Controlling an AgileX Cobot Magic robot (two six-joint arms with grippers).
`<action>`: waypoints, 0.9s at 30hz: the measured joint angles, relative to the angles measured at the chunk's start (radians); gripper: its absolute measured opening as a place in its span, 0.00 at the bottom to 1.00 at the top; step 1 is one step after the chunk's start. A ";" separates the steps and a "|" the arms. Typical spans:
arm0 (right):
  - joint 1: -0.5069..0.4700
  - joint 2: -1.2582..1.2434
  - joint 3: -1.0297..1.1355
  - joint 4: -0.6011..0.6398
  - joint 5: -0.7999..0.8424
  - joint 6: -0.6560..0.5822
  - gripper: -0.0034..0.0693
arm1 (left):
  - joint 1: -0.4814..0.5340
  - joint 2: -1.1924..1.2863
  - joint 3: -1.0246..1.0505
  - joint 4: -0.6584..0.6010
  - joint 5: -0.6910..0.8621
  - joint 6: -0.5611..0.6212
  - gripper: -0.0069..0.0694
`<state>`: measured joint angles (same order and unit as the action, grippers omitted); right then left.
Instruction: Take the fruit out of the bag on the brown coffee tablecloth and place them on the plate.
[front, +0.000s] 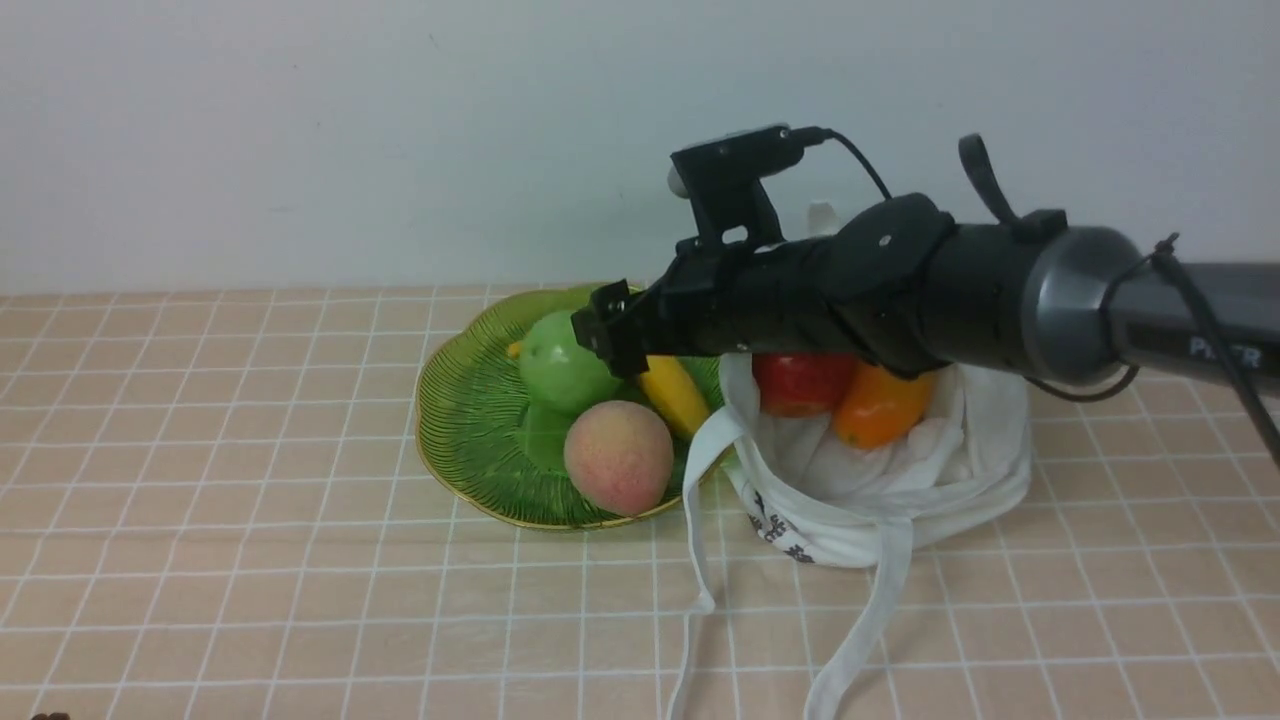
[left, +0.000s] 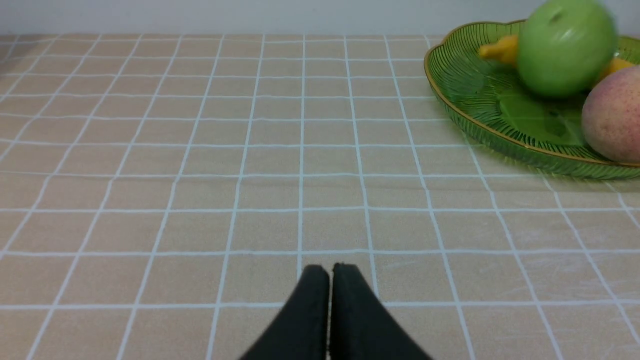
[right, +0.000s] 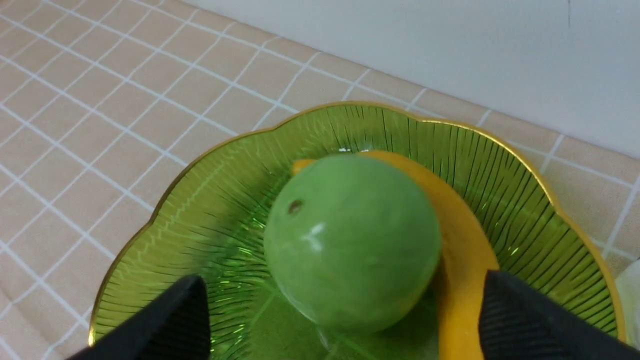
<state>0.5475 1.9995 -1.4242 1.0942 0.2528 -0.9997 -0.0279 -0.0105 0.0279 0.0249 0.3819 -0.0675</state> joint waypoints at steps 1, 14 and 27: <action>0.001 -0.003 0.000 0.000 0.003 0.000 1.00 | 0.000 0.000 0.000 0.000 0.000 0.000 0.08; -0.153 -0.321 0.000 -0.309 0.533 0.297 0.48 | 0.000 0.000 0.000 0.000 0.000 0.000 0.08; -0.329 -0.789 0.134 -0.523 0.791 0.511 0.03 | 0.000 0.000 0.000 0.000 0.000 0.000 0.08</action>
<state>0.2184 1.2104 -1.2901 0.5708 1.0440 -0.4884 -0.0279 -0.0105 0.0279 0.0249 0.3819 -0.0675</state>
